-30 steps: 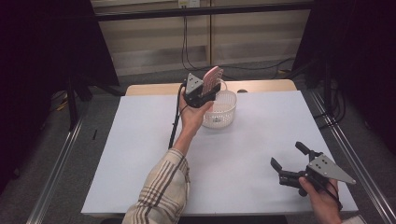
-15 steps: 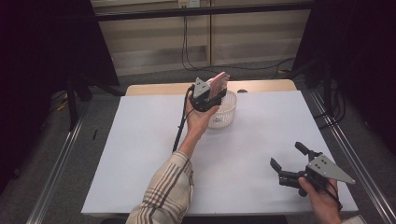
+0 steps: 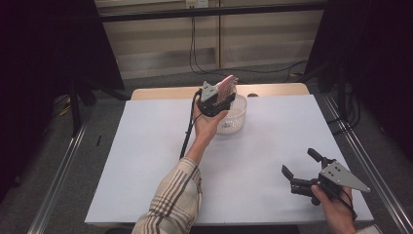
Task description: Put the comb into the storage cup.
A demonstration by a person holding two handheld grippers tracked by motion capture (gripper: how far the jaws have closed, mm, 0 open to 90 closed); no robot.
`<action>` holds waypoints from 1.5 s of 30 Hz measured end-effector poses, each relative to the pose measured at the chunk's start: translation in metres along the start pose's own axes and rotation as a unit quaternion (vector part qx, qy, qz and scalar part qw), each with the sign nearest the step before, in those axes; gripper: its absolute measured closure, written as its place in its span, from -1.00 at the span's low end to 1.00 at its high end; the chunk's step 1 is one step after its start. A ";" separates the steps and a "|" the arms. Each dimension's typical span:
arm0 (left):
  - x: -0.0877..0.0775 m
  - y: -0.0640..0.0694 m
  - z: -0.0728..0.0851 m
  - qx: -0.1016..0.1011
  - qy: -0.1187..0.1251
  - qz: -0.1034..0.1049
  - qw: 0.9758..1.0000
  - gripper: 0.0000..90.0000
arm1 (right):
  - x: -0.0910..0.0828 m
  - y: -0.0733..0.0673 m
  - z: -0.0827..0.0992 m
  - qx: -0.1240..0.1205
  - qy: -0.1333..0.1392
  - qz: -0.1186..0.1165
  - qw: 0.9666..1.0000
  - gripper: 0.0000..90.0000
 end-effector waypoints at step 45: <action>-0.022 -0.052 -0.012 0.021 -0.014 -0.059 0.998 0.08 | 0.001 0.001 0.000 0.000 -0.001 0.002 1.000 -1.00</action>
Point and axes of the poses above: each handheld gripper's, and its own axes: x roughly forward along the jaws, z roughly out of its underside, y roughly to its right, the point moved 10 cm from there along x, roughly forward along the jaws, and after that the axes turned 14 degrees about -x, right-handed, at the moved point
